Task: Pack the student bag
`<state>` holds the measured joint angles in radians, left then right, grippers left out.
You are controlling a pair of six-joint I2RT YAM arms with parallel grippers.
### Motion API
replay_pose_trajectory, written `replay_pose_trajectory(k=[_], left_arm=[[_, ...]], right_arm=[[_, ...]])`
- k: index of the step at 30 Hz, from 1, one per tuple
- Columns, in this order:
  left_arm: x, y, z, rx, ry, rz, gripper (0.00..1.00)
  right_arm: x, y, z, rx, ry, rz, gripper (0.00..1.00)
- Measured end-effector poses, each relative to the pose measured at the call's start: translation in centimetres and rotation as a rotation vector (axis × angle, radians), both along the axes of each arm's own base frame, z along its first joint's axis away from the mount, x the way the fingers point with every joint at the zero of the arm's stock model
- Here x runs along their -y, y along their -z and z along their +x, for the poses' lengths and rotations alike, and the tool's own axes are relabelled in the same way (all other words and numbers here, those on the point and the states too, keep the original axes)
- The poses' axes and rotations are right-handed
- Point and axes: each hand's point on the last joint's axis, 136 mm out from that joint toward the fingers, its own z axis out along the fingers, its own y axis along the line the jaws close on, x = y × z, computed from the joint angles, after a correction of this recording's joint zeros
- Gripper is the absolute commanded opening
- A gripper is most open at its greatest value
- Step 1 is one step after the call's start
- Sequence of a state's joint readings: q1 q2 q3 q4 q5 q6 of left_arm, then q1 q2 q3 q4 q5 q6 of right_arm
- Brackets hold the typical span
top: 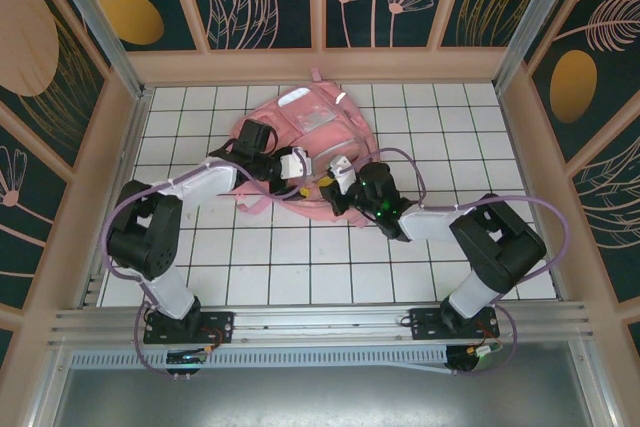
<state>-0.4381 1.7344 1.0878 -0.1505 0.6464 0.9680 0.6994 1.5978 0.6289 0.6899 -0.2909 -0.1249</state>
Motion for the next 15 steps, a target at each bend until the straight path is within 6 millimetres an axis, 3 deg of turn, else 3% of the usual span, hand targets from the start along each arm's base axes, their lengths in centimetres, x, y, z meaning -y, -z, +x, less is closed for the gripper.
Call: replay_pose_trajectory(k=[2, 4, 5, 7, 11, 15], left_arm=[[0.0, 1.1, 0.4, -0.016, -0.009, 0.020, 0.29], [-0.1, 1.8, 0.6, -0.029, -0.010, 0.037, 0.14], [0.0, 2.0, 0.5, -0.029, -0.009, 0.043, 0.13], [0.0, 2.0, 0.6, -0.009, -0.009, 0.058, 0.00], [-0.3, 1.9, 0.8, 0.035, -0.014, 0.088, 0.00], [-1.3, 1.7, 0.3, 0.090, -0.017, 0.117, 0.00]], right_arm=[[0.0, 0.0, -0.1, -0.001, -0.004, 0.001, 0.00], [0.0, 0.0, 0.0, -0.001, 0.003, 0.000, 0.00], [0.2, 0.0, 0.2, 0.000, 0.011, -0.002, 0.00], [0.6, 0.1, 0.7, 0.007, 0.039, -0.009, 0.00], [2.0, 0.2, 2.3, 0.024, 0.127, -0.028, 0.00], [6.9, 0.6, 6.3, 0.046, 0.344, -0.062, 0.00]])
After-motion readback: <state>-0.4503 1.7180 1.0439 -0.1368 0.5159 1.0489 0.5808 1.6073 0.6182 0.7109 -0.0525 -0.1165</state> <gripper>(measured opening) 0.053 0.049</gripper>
